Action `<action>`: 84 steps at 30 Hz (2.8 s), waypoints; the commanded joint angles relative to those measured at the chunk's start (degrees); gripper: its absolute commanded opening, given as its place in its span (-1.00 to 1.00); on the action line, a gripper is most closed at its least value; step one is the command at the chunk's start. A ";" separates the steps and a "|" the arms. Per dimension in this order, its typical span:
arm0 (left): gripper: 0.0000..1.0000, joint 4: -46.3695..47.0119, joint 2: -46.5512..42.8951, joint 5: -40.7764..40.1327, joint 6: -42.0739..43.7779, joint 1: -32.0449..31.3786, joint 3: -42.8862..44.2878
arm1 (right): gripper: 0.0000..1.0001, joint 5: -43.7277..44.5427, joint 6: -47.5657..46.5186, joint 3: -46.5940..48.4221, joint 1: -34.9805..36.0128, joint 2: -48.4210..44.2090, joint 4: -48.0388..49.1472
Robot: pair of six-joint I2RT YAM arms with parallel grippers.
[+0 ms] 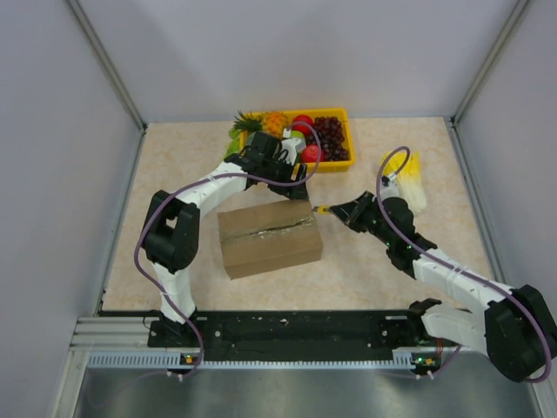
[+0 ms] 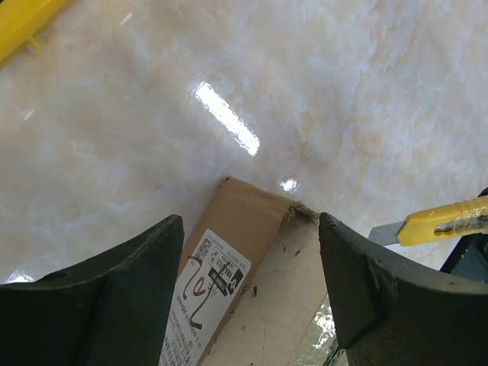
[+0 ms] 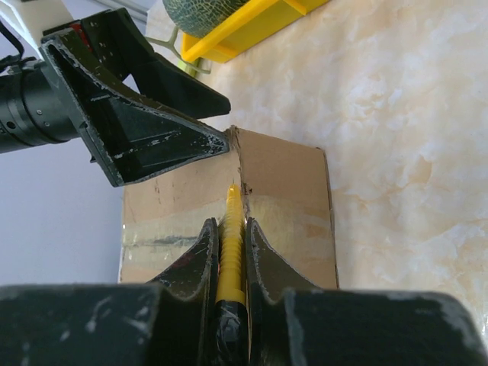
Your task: Unpack the express box
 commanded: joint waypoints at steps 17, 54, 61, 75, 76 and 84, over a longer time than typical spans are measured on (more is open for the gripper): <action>0.37 1.23 -0.22 0.12 0.09 -0.34 1.67 | -1.00 0.69 -2.58 2.37 -1.14 -1.22 0.33; 0.20 -4.74 4.08 -6.55 2.38 -1.83 5.18 | -1.00 -5.73 -0.39 2.63 -1.75 1.33 2.62; 0.03 -10.37 6.45 -12.62 2.73 -2.36 6.85 | -1.00 -12.04 -1.53 3.60 -1.84 0.89 -2.39; -0.28 -20.56 10.76 -19.22 -3.07 -2.89 5.98 | -1.00 -18.12 -5.04 1.93 -2.46 -0.69 -7.14; -0.29 -20.65 10.76 -19.57 -3.25 -2.89 5.89 | -1.00 -18.39 -5.13 1.41 -2.54 -0.69 -7.05; -0.33 -21.71 11.73 -20.89 -3.60 -2.89 6.85 | -1.00 -18.48 -9.52 -0.09 -2.54 -2.53 -9.77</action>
